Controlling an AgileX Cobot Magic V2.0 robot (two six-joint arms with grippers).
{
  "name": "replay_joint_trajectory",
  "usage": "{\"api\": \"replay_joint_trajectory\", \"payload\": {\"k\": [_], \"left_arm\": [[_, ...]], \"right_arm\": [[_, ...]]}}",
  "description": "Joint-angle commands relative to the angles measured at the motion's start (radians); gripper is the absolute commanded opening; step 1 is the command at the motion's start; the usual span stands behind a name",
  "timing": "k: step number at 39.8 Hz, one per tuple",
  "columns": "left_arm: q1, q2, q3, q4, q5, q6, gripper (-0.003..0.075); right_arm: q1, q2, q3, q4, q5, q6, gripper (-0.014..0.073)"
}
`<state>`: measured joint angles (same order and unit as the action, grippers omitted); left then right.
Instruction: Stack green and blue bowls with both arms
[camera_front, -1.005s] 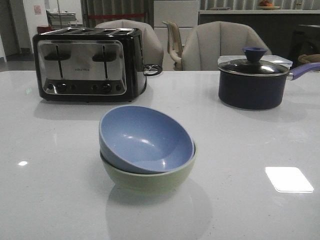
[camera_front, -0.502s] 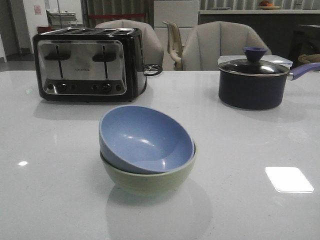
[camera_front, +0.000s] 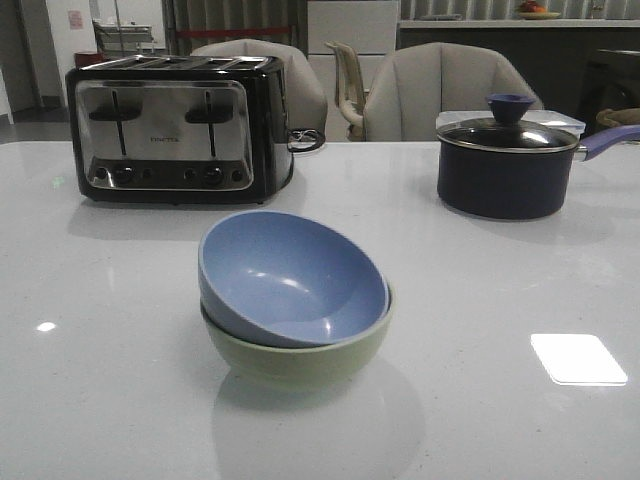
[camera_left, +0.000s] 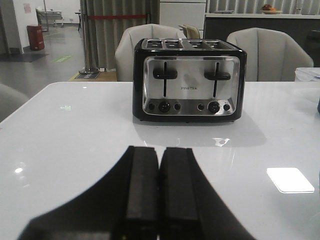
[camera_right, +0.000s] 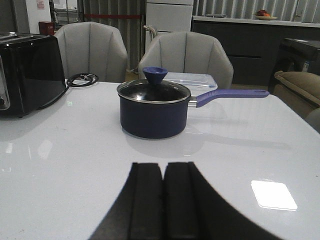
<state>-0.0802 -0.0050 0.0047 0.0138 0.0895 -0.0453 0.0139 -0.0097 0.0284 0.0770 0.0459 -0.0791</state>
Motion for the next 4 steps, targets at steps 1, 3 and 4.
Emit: {"api": "replay_joint_trajectory", "payload": {"k": [1, 3, 4], "left_arm": [[-0.004, -0.020, 0.021, -0.002, -0.089, -0.008, 0.0102], [-0.004, -0.020, 0.021, -0.002, -0.089, -0.008, 0.0102], [-0.004, -0.020, 0.021, -0.002, -0.089, -0.008, 0.0102]], "right_arm": [[-0.005, -0.021, -0.002, -0.009, -0.094, -0.009, 0.0034], [-0.005, -0.021, -0.002, -0.009, -0.094, -0.009, 0.0034], [-0.005, -0.021, -0.002, -0.009, -0.094, -0.009, 0.0034]]}}
